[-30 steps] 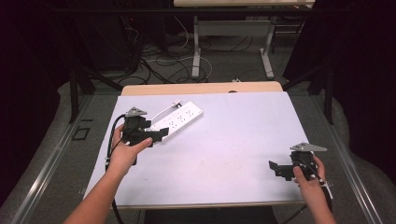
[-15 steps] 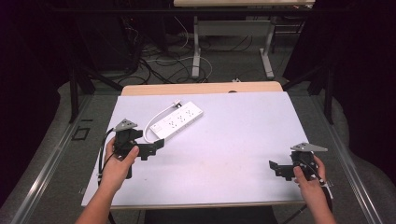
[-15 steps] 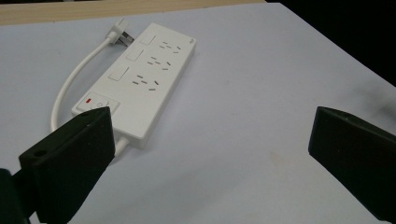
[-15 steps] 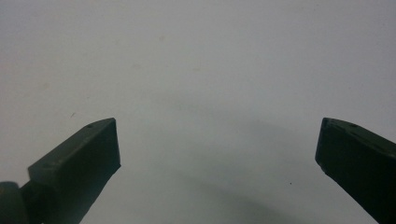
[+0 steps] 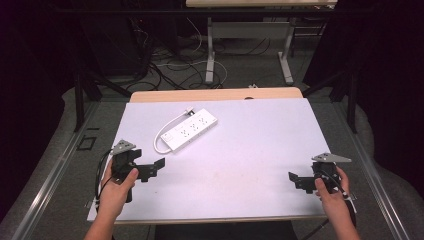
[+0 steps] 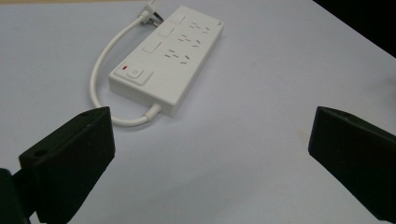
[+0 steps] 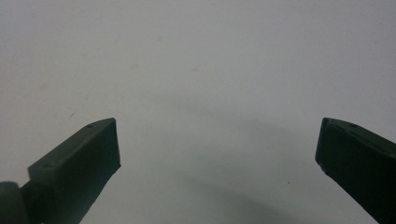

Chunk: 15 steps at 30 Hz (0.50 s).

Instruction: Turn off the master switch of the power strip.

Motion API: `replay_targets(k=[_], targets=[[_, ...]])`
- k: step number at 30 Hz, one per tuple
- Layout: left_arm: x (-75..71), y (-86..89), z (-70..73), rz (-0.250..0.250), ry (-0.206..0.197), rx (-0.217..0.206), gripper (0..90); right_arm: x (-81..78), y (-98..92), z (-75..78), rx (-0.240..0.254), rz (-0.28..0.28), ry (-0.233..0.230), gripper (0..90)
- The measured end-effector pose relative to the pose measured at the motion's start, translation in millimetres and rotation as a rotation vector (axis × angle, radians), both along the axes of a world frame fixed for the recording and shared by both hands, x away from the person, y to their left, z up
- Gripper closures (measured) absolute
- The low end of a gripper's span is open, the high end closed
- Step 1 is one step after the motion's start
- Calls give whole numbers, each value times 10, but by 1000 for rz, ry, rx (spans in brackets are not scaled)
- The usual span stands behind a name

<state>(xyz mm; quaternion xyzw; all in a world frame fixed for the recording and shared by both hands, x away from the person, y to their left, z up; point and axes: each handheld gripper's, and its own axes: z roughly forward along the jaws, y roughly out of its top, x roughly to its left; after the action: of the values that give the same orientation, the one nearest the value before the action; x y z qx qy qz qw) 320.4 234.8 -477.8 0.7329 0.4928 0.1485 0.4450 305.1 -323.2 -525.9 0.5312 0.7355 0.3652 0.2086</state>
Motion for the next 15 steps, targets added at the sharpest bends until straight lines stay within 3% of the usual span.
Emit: replay_targets(k=[15], targets=[[-88,214,-358,87,6,-34,5,5,-10,-11,-6,-3,2,0]])
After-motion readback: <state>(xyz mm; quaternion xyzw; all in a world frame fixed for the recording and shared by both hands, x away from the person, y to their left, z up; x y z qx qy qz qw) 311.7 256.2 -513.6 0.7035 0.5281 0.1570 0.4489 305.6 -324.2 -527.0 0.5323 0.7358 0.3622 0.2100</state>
